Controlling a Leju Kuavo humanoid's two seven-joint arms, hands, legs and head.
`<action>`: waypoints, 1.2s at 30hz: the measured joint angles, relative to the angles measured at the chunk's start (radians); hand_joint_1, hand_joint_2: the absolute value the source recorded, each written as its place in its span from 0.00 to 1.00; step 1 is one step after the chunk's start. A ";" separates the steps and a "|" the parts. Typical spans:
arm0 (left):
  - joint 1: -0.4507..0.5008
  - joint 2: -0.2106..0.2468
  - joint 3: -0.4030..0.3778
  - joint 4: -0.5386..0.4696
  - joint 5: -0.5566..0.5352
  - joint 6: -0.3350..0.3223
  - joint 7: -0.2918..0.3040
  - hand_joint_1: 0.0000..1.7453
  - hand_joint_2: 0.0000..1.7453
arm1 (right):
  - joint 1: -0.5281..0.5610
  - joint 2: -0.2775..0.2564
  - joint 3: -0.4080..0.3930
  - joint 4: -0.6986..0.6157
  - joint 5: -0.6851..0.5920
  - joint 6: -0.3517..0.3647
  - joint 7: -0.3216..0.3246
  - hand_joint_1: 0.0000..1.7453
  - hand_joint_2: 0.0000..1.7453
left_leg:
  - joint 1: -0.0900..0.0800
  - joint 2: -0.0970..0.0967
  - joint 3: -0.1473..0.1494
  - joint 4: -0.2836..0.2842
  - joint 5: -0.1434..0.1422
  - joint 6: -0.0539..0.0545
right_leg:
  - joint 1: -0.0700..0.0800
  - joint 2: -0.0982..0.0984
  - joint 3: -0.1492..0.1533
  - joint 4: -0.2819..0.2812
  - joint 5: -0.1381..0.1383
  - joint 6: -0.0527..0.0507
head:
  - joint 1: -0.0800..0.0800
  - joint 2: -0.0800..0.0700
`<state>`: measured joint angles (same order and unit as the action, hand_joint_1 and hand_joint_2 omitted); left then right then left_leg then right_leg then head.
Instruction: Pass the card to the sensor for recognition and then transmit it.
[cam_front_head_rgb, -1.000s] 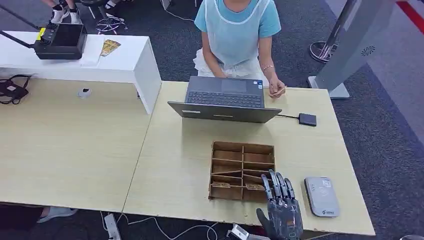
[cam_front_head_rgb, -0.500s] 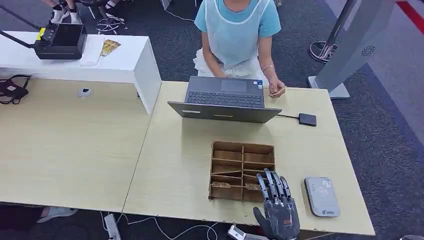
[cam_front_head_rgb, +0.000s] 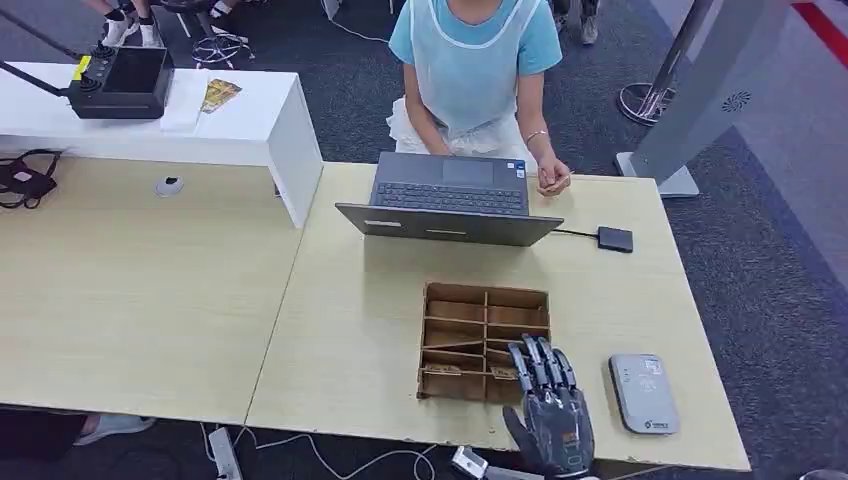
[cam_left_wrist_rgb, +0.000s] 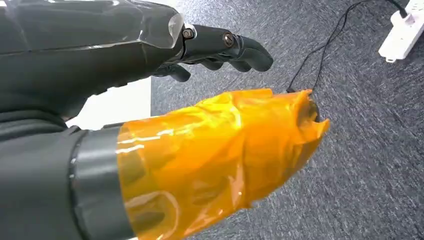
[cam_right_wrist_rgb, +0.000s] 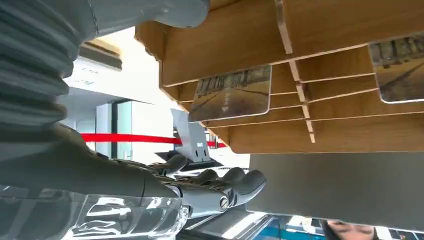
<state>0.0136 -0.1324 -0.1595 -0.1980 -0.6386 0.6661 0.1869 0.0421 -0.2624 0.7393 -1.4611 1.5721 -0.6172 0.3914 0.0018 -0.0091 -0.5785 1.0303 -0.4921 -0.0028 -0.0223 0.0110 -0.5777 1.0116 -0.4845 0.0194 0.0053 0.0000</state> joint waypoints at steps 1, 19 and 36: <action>0.000 0.000 0.000 0.000 0.000 0.000 0.000 0.00 0.00 | 0.000 0.002 -0.002 0.000 0.000 0.006 -0.001 0.17 1.00 | 0.000 0.000 0.000 0.000 0.000 0.000 | 0.000 0.000 0.000 0.000 0.000 0.000 | 0.000 0.000; 0.000 0.000 -0.010 0.000 0.000 -0.004 0.003 0.00 0.00 | 0.000 0.015 -0.043 -0.008 0.000 0.045 -0.012 0.26 1.00 | 0.000 0.000 0.000 0.000 0.000 0.000 | 0.000 0.000 0.000 0.000 0.000 0.000 | 0.000 0.000; 0.000 0.000 -0.017 0.000 0.000 -0.013 0.012 0.00 0.00 | -0.006 0.015 -0.042 -0.031 0.000 0.077 0.027 0.29 1.00 | 0.000 0.000 0.000 0.000 0.000 0.000 | 0.000 0.000 0.000 0.000 0.000 0.000 | 0.000 0.000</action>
<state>0.0136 -0.1324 -0.1762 -0.1980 -0.6386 0.6527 0.1991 0.0365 -0.2472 0.6973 -1.4923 1.5721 -0.5405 0.4189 0.0019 -0.0091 -0.5785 1.0303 -0.4921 -0.0028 -0.0223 0.0110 -0.5776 1.0116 -0.4844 0.0194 0.0053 0.0000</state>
